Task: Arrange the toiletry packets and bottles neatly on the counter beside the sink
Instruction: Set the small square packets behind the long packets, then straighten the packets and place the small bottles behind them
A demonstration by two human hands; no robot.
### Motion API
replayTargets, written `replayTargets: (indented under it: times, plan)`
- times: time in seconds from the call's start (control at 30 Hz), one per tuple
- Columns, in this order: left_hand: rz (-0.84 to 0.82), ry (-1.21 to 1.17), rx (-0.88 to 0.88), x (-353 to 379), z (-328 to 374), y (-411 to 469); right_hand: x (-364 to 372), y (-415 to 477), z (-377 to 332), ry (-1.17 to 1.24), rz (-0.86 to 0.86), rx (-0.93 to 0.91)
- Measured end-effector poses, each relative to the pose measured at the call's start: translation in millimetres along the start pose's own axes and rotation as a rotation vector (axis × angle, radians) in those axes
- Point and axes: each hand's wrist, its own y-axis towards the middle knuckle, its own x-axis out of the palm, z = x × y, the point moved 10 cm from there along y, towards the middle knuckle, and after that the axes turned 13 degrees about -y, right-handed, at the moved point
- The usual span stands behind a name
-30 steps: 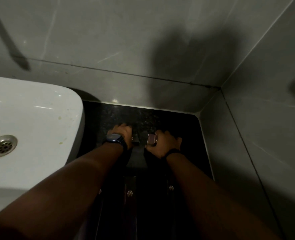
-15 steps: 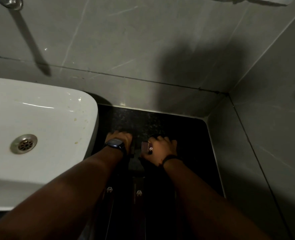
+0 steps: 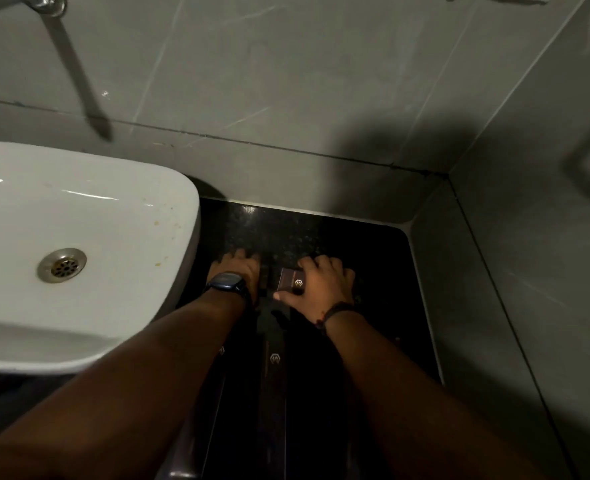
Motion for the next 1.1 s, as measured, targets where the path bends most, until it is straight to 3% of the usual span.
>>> replayTargets:
  times: [0.17, 0.3, 0.5, 1.1]
  plan:
    - [0.145, -0.211, -0.041, 4, -4, -50, -7, -41, -4, 0.177, -0.043, 0.008]
    - [0.220, -0.329, -0.099, 22, -17, -98, 6, -88, -14, 0.359, -0.228, 0.032]
    - [0.191, -0.428, -0.352, 62, -62, -172, 36, -147, -38, 0.417, -0.468, 0.109]
    - [0.099, -0.545, -0.331, 102, -64, -191, 58, -178, -32, 0.379, -0.493, 0.311]
